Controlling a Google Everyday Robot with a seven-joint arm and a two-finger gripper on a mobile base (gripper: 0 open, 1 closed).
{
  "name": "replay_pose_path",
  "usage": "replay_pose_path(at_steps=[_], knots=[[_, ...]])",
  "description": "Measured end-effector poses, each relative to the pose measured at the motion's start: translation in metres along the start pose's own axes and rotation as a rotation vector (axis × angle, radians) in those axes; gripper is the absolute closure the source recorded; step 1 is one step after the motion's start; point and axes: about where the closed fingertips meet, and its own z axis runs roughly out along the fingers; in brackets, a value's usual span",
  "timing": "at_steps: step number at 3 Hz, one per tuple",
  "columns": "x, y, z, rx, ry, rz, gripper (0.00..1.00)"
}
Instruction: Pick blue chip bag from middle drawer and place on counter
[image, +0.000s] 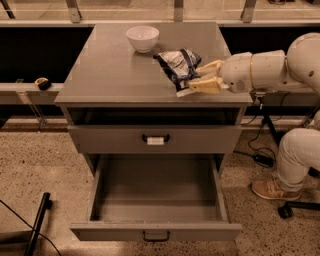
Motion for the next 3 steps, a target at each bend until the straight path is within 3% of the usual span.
replay_pose_path(at_steps=[1,2,3], knots=[[0.0099,-0.0258,0.0157,0.043,0.019,0.131,1.0],[0.0168,-0.0333,0.0233,0.087,0.014,0.202,0.81],[0.017,-0.0347,0.025,0.094,0.011,0.211,0.58]])
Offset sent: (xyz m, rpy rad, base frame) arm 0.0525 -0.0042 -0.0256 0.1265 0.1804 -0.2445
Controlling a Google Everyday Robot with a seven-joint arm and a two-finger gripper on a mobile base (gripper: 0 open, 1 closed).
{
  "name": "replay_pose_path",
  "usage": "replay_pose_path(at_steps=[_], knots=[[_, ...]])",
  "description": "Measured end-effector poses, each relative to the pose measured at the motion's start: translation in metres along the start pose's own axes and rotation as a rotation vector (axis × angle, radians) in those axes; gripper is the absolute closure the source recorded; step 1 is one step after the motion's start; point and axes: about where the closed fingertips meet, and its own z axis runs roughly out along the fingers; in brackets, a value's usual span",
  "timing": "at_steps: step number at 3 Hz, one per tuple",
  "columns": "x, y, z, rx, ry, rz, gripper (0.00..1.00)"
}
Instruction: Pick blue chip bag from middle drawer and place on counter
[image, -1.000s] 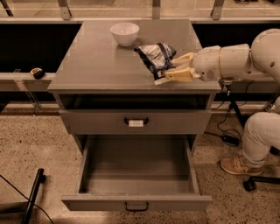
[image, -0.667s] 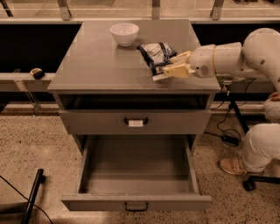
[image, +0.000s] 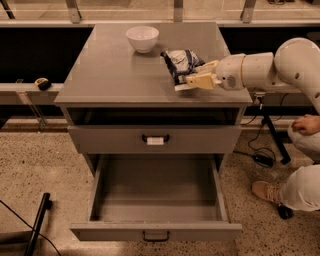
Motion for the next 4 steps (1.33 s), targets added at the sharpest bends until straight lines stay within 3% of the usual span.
replay_pose_path(at_steps=[2,3,4], knots=[[0.0,0.0,0.0,0.0,0.0,0.0,0.11],[-0.011,0.002,-0.006,-0.015,0.053,-0.053,0.0],[-0.027,0.007,-0.029,0.002,0.242,-0.237,0.0]])
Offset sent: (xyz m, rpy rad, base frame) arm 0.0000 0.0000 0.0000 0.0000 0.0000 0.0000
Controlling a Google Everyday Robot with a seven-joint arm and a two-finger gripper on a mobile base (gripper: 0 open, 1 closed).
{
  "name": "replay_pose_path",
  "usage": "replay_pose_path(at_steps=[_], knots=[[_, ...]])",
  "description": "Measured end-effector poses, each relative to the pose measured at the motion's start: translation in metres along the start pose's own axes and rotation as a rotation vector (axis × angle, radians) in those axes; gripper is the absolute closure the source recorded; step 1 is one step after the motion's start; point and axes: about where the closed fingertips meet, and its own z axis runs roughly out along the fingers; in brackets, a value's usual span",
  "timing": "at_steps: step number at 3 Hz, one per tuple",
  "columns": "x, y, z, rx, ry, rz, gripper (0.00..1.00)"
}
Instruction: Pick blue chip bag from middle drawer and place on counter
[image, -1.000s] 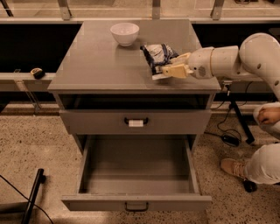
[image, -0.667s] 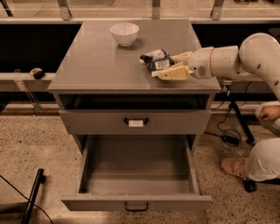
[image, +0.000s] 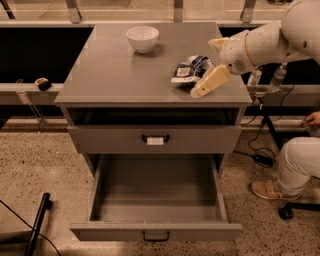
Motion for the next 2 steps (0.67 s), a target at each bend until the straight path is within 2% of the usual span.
replay_pose_path(at_steps=[1,2], knots=[[-0.0038,-0.002,-0.0375,0.039,0.158,-0.188,0.0],[-0.0044,-0.0026,-0.0397,0.043,0.174,-0.211,0.0]])
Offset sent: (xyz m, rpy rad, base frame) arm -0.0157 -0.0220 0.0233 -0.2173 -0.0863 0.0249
